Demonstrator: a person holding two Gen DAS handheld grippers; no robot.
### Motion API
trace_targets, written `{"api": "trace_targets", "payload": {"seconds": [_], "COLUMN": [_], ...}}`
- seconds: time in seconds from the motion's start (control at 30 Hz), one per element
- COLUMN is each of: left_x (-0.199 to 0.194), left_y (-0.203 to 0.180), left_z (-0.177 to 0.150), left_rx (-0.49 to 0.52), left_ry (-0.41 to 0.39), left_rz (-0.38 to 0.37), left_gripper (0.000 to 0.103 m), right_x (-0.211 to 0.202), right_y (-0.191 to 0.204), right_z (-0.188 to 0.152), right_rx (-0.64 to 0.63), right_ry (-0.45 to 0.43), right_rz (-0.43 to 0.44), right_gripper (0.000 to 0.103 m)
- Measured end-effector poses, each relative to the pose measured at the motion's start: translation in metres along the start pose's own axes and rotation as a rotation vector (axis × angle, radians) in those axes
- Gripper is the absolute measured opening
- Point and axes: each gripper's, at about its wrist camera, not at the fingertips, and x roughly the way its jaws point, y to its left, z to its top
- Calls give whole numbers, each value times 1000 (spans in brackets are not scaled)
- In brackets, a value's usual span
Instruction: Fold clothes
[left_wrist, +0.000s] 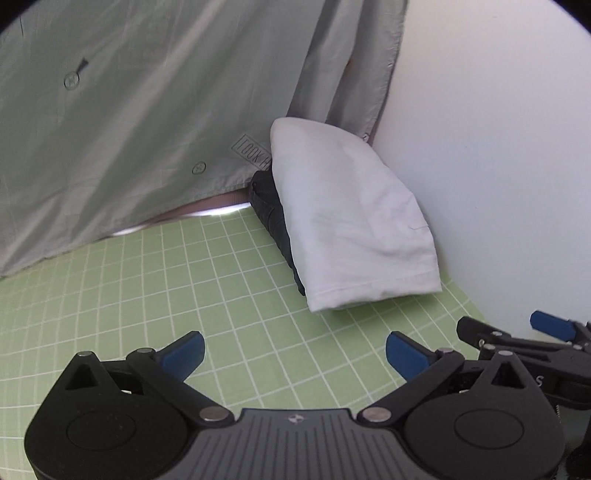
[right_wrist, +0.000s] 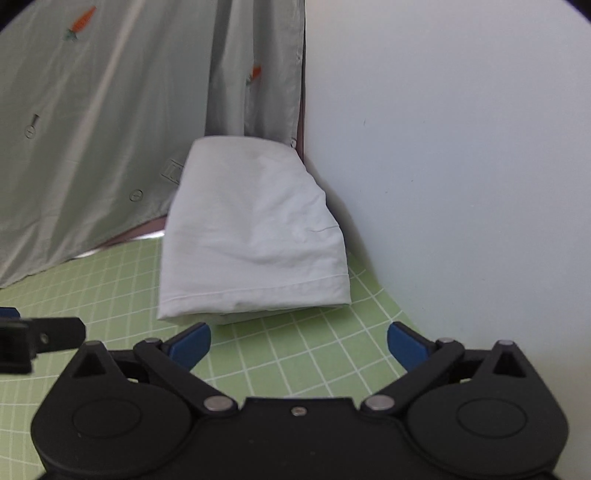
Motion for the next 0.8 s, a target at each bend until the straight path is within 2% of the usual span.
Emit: {"api": "trace_targets", "payload": {"seconds": [0.23, 0.53, 0.8], "left_x": [-33, -58, -69], "left_y": [-22, -37, -39], "left_z": [-32, -64, -77], "left_rx": [52, 54, 40], "left_ry": [0, 7, 10], "left_rz": [-27, -31, -35], "left_gripper": [103, 103, 103], "right_x": [-55, -83, -98], "right_y": [-2, -16, -22], "right_z": [-33, -59, -72], "right_rx": [5, 18, 2], "right_ry": [0, 21, 34], "right_rz": [8, 18, 17], "right_gripper": [103, 103, 103]}}
